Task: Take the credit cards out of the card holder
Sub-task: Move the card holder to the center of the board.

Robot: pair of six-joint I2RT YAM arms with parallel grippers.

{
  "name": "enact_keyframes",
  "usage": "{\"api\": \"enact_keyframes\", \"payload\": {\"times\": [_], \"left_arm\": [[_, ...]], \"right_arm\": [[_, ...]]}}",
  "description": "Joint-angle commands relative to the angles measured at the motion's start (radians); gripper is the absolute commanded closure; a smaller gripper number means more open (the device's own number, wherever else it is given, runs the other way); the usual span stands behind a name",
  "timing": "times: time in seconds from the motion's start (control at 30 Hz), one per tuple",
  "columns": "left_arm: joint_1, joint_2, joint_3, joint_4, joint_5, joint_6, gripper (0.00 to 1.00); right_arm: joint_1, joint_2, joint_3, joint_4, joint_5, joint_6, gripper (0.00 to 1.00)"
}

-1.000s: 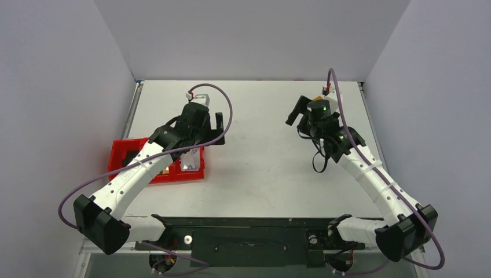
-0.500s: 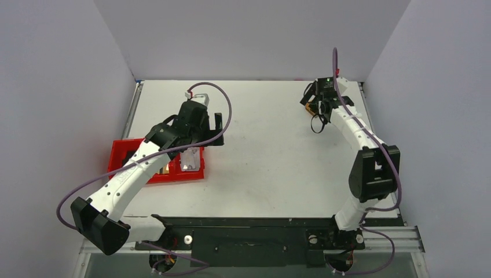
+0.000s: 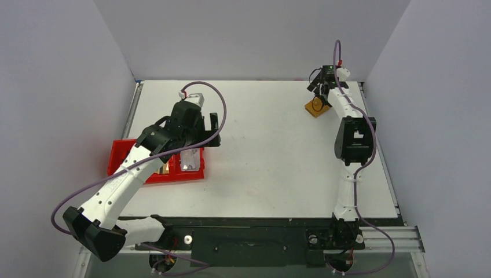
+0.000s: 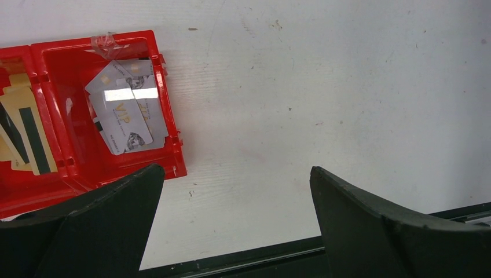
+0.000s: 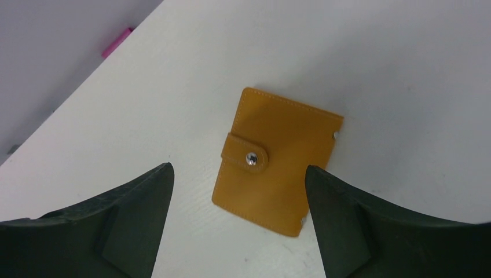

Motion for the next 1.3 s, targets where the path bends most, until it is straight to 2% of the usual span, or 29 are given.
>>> {"api": "enact_keyframes", "payload": {"times": [0.0,0.2,0.4,0.6,0.77,0.93,1.1,1.27], "left_arm": [[0.006,-0.026,0.052,-0.026,0.001,-0.01,0.02],[0.006,-0.024,0.066,-0.036,0.002,-0.013,0.02],[0.007,-0.011,0.092,-0.044,0.001,-0.016,0.02],[0.006,0.008,0.106,-0.036,0.02,-0.023,0.02],[0.006,0.013,0.108,-0.029,0.04,-0.032,0.02],[0.006,0.017,0.119,-0.033,0.049,-0.03,0.02],[0.006,0.013,0.112,-0.032,0.047,-0.031,0.02],[0.006,0.003,0.078,-0.011,0.05,-0.044,0.02]], "right_arm": [[-0.031,0.097,0.184,0.029,-0.012,-0.034,0.22],[-0.067,0.248,0.359,0.018,-0.046,-0.035,0.24],[-0.099,0.343,0.423,0.023,-0.164,0.037,0.34],[-0.099,0.353,0.406,0.021,-0.294,0.036,0.37],[-0.101,0.321,0.348,-0.012,-0.346,0.049,0.4],[-0.089,0.302,0.31,-0.082,-0.404,0.058,0.51],[-0.045,0.21,0.144,-0.126,-0.347,0.033,0.53],[0.015,0.042,-0.109,-0.125,-0.259,0.01,0.52]]}}
